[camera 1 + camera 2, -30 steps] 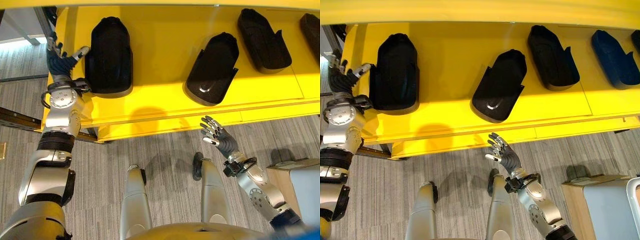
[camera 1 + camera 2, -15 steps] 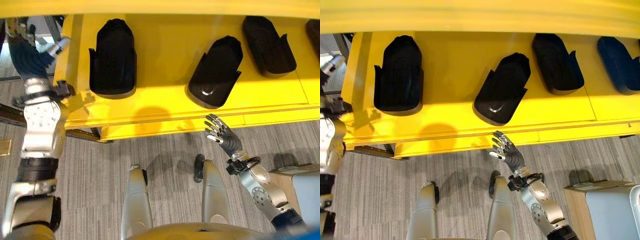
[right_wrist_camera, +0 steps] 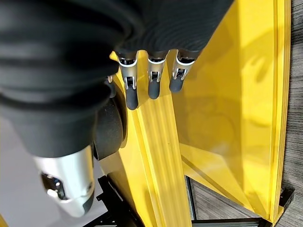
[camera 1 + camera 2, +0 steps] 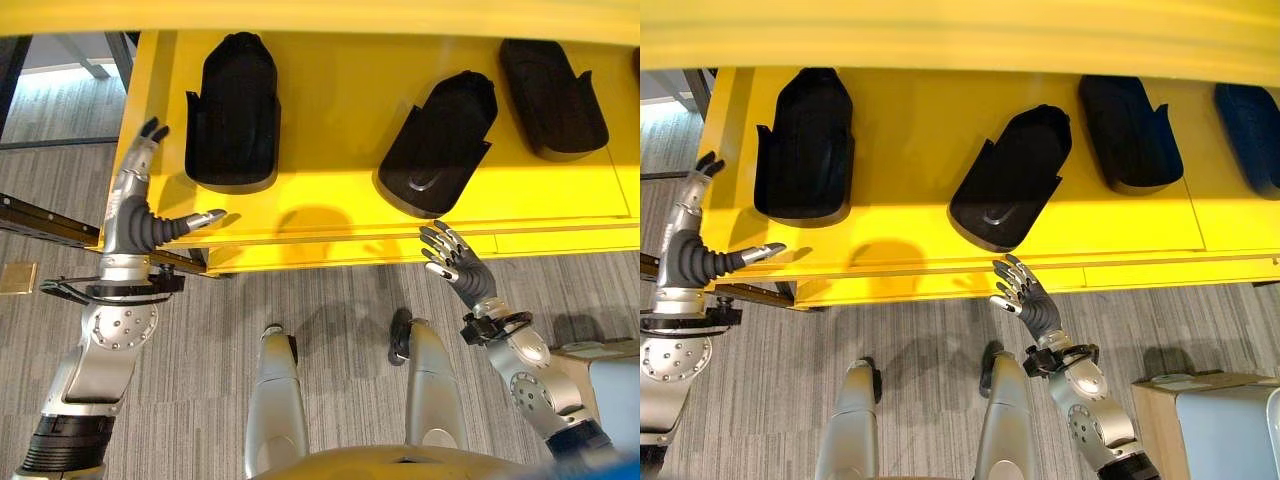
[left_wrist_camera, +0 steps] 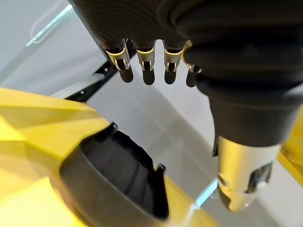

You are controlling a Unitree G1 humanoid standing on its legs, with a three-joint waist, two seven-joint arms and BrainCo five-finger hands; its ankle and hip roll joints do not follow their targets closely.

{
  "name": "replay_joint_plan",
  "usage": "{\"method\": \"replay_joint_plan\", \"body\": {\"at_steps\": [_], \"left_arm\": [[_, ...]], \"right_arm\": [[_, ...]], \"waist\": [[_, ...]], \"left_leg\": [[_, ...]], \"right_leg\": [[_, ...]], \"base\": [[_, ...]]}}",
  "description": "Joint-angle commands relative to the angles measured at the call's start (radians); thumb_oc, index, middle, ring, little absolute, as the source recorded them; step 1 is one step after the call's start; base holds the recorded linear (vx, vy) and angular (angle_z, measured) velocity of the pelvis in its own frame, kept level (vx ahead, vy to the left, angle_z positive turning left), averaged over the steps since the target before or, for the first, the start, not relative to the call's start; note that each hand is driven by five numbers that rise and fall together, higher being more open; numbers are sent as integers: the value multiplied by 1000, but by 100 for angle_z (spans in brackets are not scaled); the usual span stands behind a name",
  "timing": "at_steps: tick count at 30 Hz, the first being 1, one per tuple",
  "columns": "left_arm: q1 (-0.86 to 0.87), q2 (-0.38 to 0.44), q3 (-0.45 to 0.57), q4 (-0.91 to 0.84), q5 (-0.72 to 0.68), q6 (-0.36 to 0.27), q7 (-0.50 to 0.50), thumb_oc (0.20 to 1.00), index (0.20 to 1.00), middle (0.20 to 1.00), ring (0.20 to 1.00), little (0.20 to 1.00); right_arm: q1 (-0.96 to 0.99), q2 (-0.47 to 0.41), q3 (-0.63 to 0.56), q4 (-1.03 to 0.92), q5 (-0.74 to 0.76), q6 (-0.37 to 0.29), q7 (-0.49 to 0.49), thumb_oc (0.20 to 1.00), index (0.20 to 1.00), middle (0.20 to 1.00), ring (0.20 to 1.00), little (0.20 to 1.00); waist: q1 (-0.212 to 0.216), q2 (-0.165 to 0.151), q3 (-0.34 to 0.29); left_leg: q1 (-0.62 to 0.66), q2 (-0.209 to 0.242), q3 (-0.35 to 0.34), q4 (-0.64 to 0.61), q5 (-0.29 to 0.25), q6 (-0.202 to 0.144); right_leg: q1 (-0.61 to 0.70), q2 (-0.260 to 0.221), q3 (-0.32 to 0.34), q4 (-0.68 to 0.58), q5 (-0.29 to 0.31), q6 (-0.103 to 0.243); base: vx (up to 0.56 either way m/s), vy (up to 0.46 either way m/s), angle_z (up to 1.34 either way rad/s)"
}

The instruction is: Move parts from the plastic box to the shelf.

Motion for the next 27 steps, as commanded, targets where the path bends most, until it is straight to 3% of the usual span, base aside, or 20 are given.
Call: {"method": "replay_joint_plan", "body": {"at_steps": [1,2,3,16,19,20,21,22,26,27], "left_arm": [[0,52,-38,-60,66,-50,4,1000,1000,1000,1000,1000],[5,64,-50,-58,93,-47,2,1000,1000,1000,1000,1000],[7,67,-70,-50,106,-46,1,1000,1000,1000,1000,1000],[33,103,-234,119,233,-12,-21,1000,1000,1000,1000,1000],[22,98,-249,141,238,-7,-21,1000,1000,1000,1000,1000],[20,93,-253,157,243,-5,-22,1000,1000,1000,1000,1000],[21,90,-254,163,242,-2,-23,1000,1000,1000,1000,1000],[21,90,-255,164,242,-2,-23,1000,1000,1000,1000,1000],[25,69,-246,190,239,16,-25,1000,1000,1000,1000,1000],[20,66,-245,196,244,21,-23,1000,1000,1000,1000,1000]], "right_arm": [[-4,-29,-34,-115,5,-93,-6,1000,1000,1000,1000,1000],[-4,-32,-35,-115,5,-96,-11,1000,1000,1000,1000,1000],[-2,-35,-38,-115,0,-99,-17,1000,1000,1000,1000,1000],[-3,-48,-47,-111,-7,-127,-61,1000,1000,1000,1000,1000],[-6,-45,-45,-112,-5,-129,-65,1000,1000,1000,1000,1000],[-3,-46,-47,-111,-7,-128,-66,1000,1000,1000,1000,1000],[-2,-46,-47,-111,-8,-128,-68,1000,1000,1000,1000,1000],[-2,-46,-47,-110,-8,-128,-68,1000,1000,1000,1000,1000],[-2,-48,-52,-109,-12,-125,-76,1000,1000,1000,1000,1000],[-3,-47,-51,-108,-10,-124,-76,1000,1000,1000,1000,1000]], "waist": [[16,-1,-30],[15,-1,-34],[16,-2,-26],[11,-3,-3],[9,-4,-2],[8,-3,-5],[9,-3,2],[8,-3,-4],[9,-2,3],[8,-2,-4]], "left_leg": [[-61,-9,39,-77,136,70],[-51,-6,37,-76,112,66],[-60,-9,38,-78,136,70],[-59,-3,35,-68,134,73],[-63,-3,35,-67,136,73],[-55,0,33,-58,110,68],[-65,-2,34,-59,133,72],[-55,1,33,-56,109,68],[-71,0,33,-61,136,73],[-64,3,31,-57,113,69]], "right_leg": [[101,-31,35,-55,0,14],[112,-29,37,-51,-22,20],[104,-33,33,-55,-2,14],[109,-33,28,-43,-6,17],[107,-32,29,-41,-5,16],[115,-29,32,-32,-29,21],[104,-31,28,-35,-9,14],[113,-28,32,-30,-29,21],[96,-24,29,-35,-5,11],[102,-22,32,-29,-26,17]], "base": [[0,0,0],[-88,-12,5],[-6,-23,6],[-7,-2,1],[26,-8,0],[0,0,0],[79,-19,2],[0,0,0],[-31,-10,-3],[86,-26,0]]}}
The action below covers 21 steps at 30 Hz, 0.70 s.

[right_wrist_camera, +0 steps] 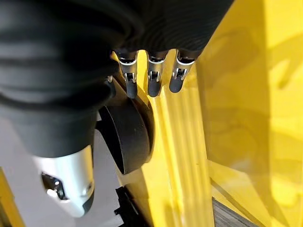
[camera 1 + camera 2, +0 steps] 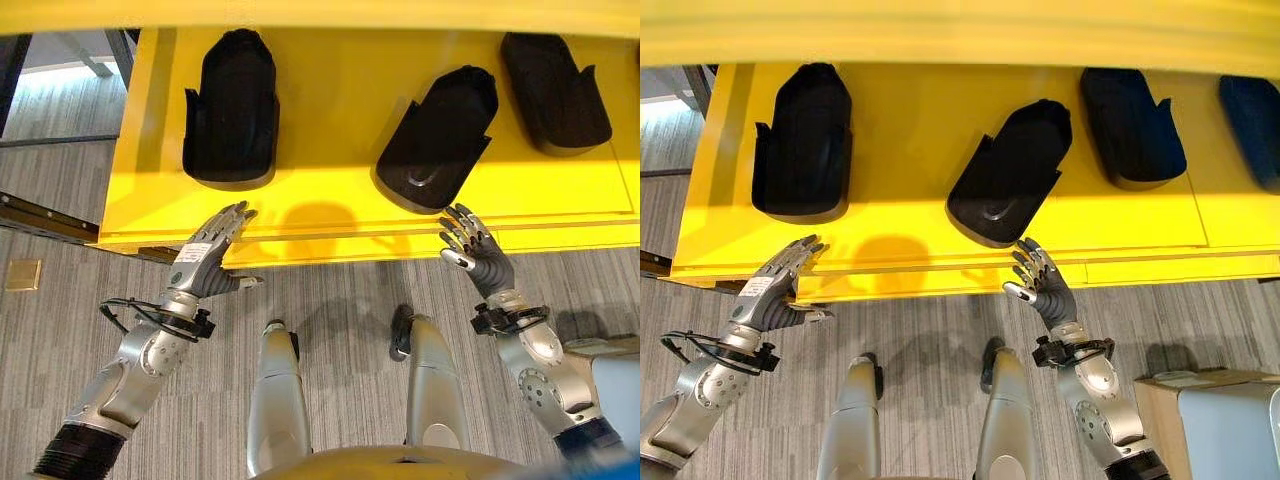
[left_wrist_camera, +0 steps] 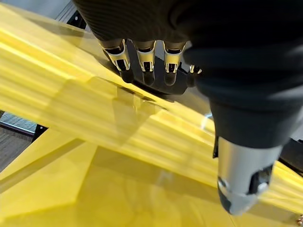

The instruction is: Move parts from the plastic box to the shelf.

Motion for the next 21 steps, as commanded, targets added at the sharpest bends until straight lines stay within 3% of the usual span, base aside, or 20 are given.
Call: {"method": "replay_joint_plan", "body": {"at_steps": [1,11,21], "left_arm": [[2,23,-3,10,13,5,10,1000,1000,1000,1000,1000],[-106,-47,-38,129,30,58,42,1000,1000,1000,1000,1000],[-169,-68,-53,210,61,84,63,1000,1000,1000,1000,1000]], "right_arm": [[2,-11,-30,-75,0,-52,0,1000,1000,1000,1000,1000],[-9,7,-33,-64,4,-40,-16,1000,1000,1000,1000,1000],[-6,9,-43,-65,11,-32,-15,1000,1000,1000,1000,1000]], "waist": [[10,-17,-43],[-2,-25,-52],[-9,-28,-63]], "left_leg": [[-84,-1,42,-52,100,66],[-93,6,43,-44,98,65],[-95,11,49,-32,91,66]], "right_leg": [[73,-24,42,-24,-36,21],[60,-16,43,-21,-34,18],[55,-12,48,-17,-36,16]], "base": [[85,-18,3],[4,1,-1],[12,14,-5]]}}
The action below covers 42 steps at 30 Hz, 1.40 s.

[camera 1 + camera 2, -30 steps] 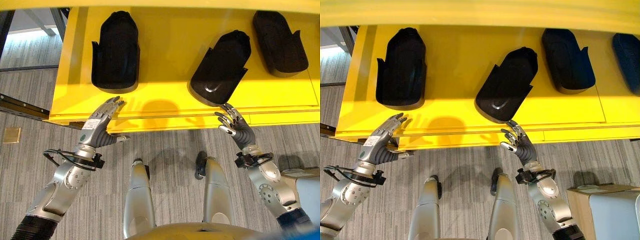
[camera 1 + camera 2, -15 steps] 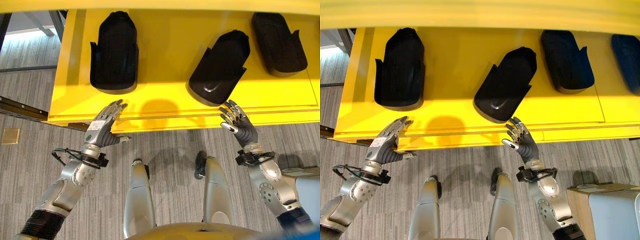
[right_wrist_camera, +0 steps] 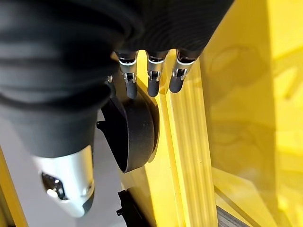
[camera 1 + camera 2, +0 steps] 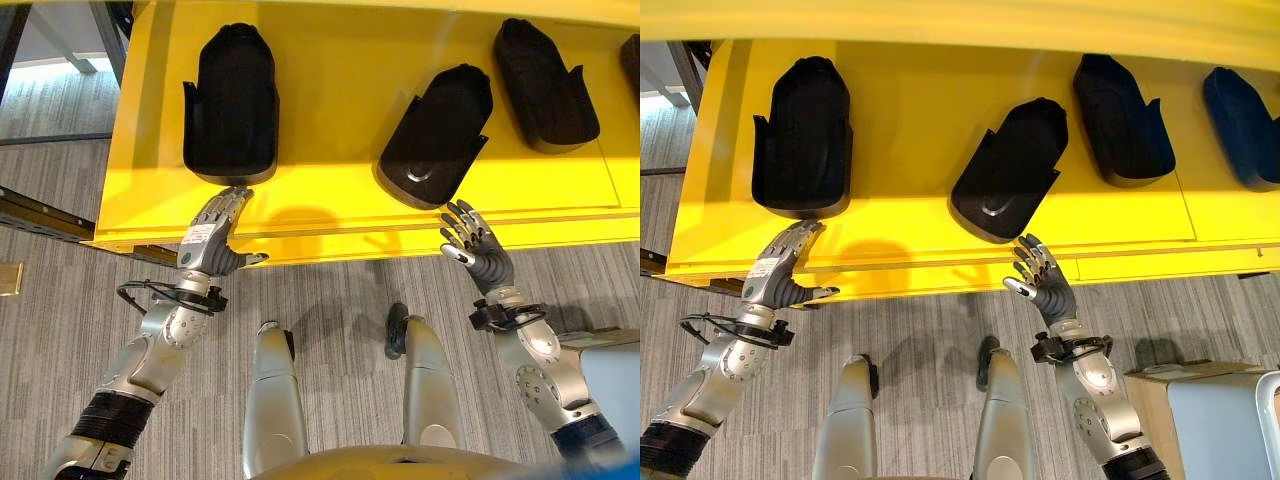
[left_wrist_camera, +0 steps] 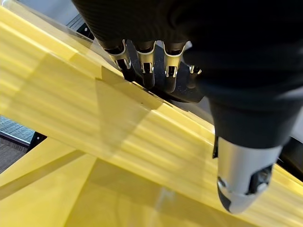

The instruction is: Move parts from the plastic box to the shelf.

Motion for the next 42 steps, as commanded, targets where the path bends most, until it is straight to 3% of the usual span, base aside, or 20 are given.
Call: {"method": "replay_joint_plan", "body": {"at_steps": [1,29,42], "left_arm": [[13,4,-12,72,20,46,3,1000,1000,1000,1000,1000],[-172,-2,-27,167,64,106,87,1000,1000,1000,1000,1000],[-206,-14,-73,171,68,102,77,1000,1000,1000,1000,1000]], "right_arm": [[-4,-1,-44,-67,12,-36,0,1000,1000,1000,1000,1000],[-18,-14,-32,-77,22,-24,-2,1000,1000,1000,1000,1000],[-20,-19,-28,-80,19,-24,-4,1000,1000,1000,1000,1000]], "waist": [[3,1,-38],[-18,2,-59],[-23,2,-57]], "left_leg": [[-67,8,32,-78,104,51],[-78,22,48,-64,99,47],[-85,26,49,-64,102,45]], "right_leg": [[57,-14,36,27,-68,0],[27,-8,55,37,-66,-2],[25,-3,51,30,-63,-2]], "base": [[0,0,0],[4,6,-2],[2,1,-1]]}}
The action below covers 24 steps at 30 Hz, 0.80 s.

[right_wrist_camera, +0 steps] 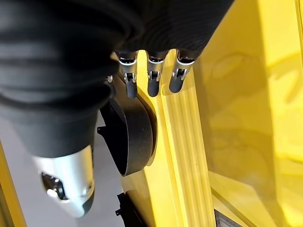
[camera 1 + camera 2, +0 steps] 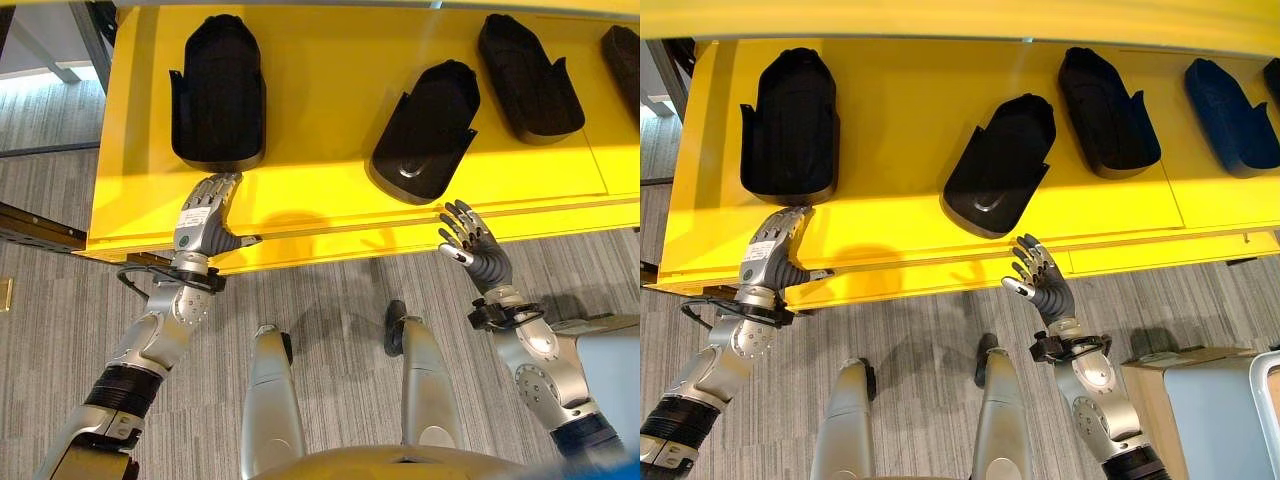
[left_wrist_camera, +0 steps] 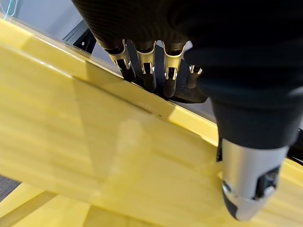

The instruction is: Move parts from the plastic box to the shelf.

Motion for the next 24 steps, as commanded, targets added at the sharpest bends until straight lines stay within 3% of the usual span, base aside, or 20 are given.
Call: {"method": "replay_joint_plan", "body": {"at_steps": [1,4,5,6,10,11,17,24], "left_arm": [[-82,-13,-31,65,24,15,3,1000,1000,1000,1000,1000],[-70,-28,-49,42,-9,-7,-22,1000,1000,1000,1000,1000],[-61,-27,-52,32,-19,-15,-31,1000,1000,1000,1000,1000],[-47,-28,-55,11,-39,-29,-48,1000,1000,1000,1000,1000],[38,-25,-44,-72,-132,-77,-117,1000,1000,1000,1000,1000],[75,-18,-46,-119,-179,-101,-154,1000,1000,1000,1000,1000],[191,23,-50,-272,-325,-140,-261,1000,1000,1000,1000,1000],[220,53,-78,-358,-448,-173,-280,1000,1000,1000,1000,1000]], "right_arm": [[-8,-20,-29,-80,18,-40,-4,1000,1000,1000,1000,1000],[-7,-18,-29,-85,18,-43,-2,1000,1000,1000,1000,1000],[-6,-19,-28,-85,18,-42,-1,1000,1000,1000,1000,1000],[-4,-19,-29,-86,17,-43,0,1000,1000,1000,1000,1000],[6,-19,-32,-93,17,-47,3,1000,1000,1000,1000,1000],[12,-21,-37,-100,17,-51,7,1000,1000,1000,1000,1000],[28,-31,-37,-119,14,-62,15,1000,1000,1000,1000,1000],[21,-42,-19,-137,29,-81,10,1000,1000,1000,1000,1000]], "waist": [[-7,5,-30],[-6,3,-23],[-6,4,-26],[-3,3,-19],[4,4,-17],[6,4,-10],[16,8,3],[17,9,13]], "left_leg": [[-57,13,15,-80,106,36],[-68,7,18,-90,136,44],[-57,9,16,-86,109,40],[-67,4,17,-92,134,46],[-55,5,14,-85,107,42],[-64,0,15,-93,136,48],[-49,-6,14,-99,135,48],[-8,-9,12,-118,140,45]], "right_leg": [[55,-17,24,71,-96,-14],[47,-20,20,62,-69,-21],[58,-18,23,68,-93,-15],[51,-19,23,60,-69,-21],[66,-21,23,66,-93,-14],[61,-24,19,56,-67,-21],[85,-26,17,49,-68,-19],[128,-24,13,31,-62,-16]], "base": [[0,0,0],[-28,5,0],[-79,10,2],[0,0,0],[29,-8,3],[-73,0,-5],[-13,-10,5],[0,0,0]]}}
